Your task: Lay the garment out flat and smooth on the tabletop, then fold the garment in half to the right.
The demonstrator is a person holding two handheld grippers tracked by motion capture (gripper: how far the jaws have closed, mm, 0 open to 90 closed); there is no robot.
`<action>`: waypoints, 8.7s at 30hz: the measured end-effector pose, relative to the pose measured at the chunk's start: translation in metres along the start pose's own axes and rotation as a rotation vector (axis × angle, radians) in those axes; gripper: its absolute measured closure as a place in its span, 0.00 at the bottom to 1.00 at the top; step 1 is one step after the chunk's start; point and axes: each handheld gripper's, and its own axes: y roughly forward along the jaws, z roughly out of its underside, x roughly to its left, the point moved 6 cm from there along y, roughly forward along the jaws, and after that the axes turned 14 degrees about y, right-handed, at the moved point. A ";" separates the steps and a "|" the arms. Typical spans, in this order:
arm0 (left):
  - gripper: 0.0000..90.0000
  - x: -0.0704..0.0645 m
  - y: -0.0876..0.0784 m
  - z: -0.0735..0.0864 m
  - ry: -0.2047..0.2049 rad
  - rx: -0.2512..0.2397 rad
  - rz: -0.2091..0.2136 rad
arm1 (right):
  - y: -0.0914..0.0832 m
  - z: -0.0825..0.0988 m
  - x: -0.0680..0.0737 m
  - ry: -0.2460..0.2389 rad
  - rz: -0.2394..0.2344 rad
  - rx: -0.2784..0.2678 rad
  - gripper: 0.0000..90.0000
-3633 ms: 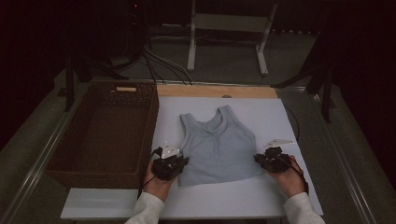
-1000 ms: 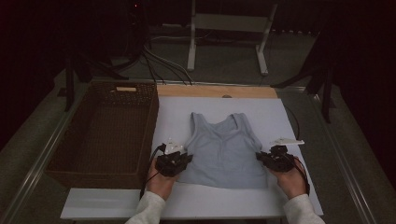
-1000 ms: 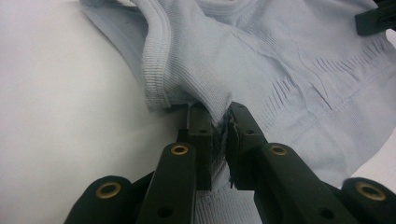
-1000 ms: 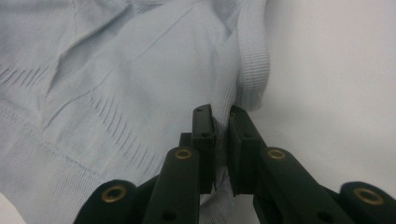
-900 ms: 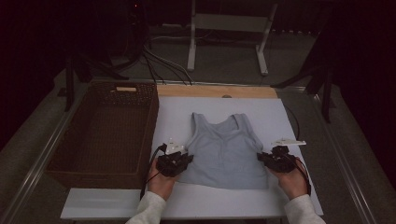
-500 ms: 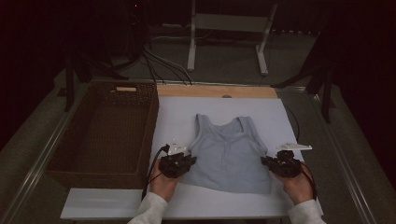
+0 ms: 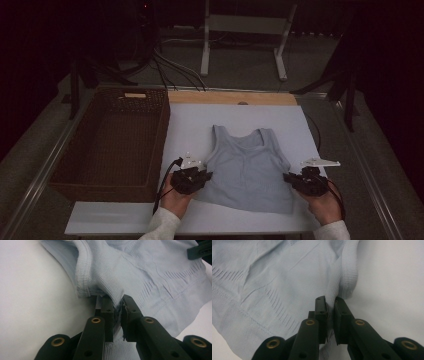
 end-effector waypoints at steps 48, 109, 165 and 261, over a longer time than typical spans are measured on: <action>0.91 0.003 0.001 0.030 -0.088 0.115 0.033 | 0.022 0.000 -0.004 -0.010 0.045 0.000 0.91; 0.00 0.015 -0.005 0.025 -0.060 -0.059 -0.097 | -0.007 -0.018 -0.023 0.055 0.045 -0.310 0.02; 0.89 0.015 0.000 0.015 -0.141 -0.053 -0.018 | -0.011 -0.016 -0.019 0.031 0.036 -0.326 0.02; 0.89 -0.019 -0.005 -0.055 -0.122 -0.136 0.104 | -0.009 -0.014 -0.019 0.018 0.017 -0.308 0.02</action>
